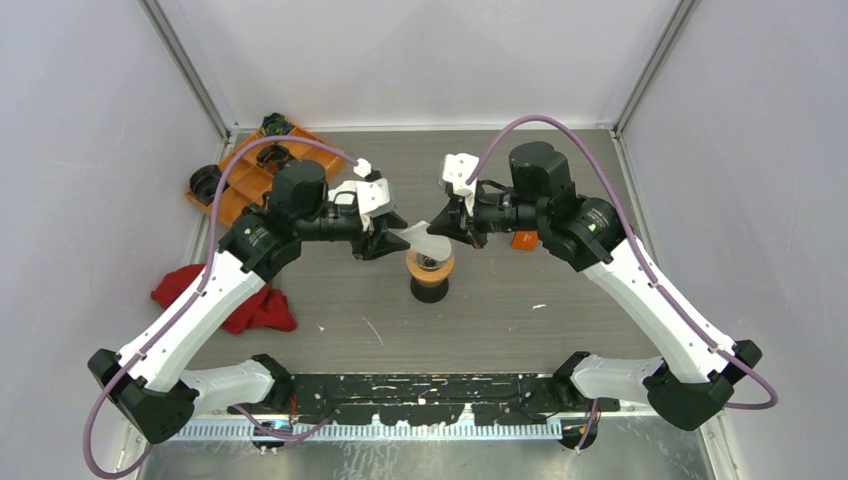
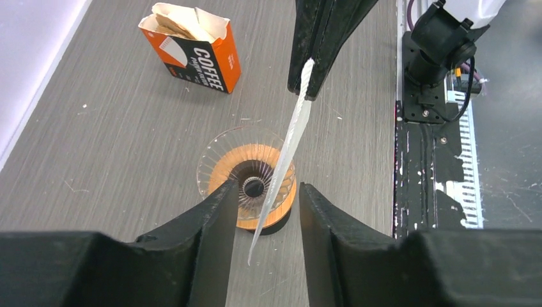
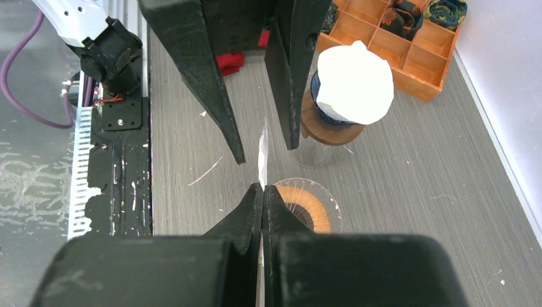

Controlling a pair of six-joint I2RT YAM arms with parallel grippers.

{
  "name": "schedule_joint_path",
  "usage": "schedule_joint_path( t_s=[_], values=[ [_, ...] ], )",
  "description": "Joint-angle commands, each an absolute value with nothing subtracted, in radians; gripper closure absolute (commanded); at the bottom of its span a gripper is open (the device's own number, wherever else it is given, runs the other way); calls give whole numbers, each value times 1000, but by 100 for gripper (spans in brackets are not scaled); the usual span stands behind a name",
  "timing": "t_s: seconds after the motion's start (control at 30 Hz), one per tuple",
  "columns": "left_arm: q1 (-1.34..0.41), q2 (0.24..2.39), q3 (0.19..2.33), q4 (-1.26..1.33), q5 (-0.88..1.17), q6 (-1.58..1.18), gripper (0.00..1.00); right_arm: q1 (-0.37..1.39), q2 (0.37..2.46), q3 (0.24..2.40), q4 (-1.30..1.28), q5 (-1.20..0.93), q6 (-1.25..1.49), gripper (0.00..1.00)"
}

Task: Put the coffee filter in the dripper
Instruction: Place the coffee filter in the coffee dripper.

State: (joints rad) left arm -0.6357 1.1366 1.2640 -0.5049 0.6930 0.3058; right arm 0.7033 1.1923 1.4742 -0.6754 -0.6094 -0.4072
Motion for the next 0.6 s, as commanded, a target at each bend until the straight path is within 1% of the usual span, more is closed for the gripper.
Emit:
schedule_joint_path(
  t_s=[0.0,0.1,0.37,0.43,0.57],
  values=[
    [-643,1132,1253,-445,746,357,62,714,1195,1524,-647,-645,-437,97],
    [-644,1134,1249,-446,761,362,70,715,1197,1521,-647,-651,-442,97],
    [-644,1096,1205,-439,763,417,99,716,1185,1501,-647,-654,-455,94],
    [-644,1078,1181,-427,755,427,100,715,1180,1495,-646,-656,-458,92],
    [-644,1047,1149,-416,727,452,100,717,1172,1490,-646,-660,-460,83]
  ],
)
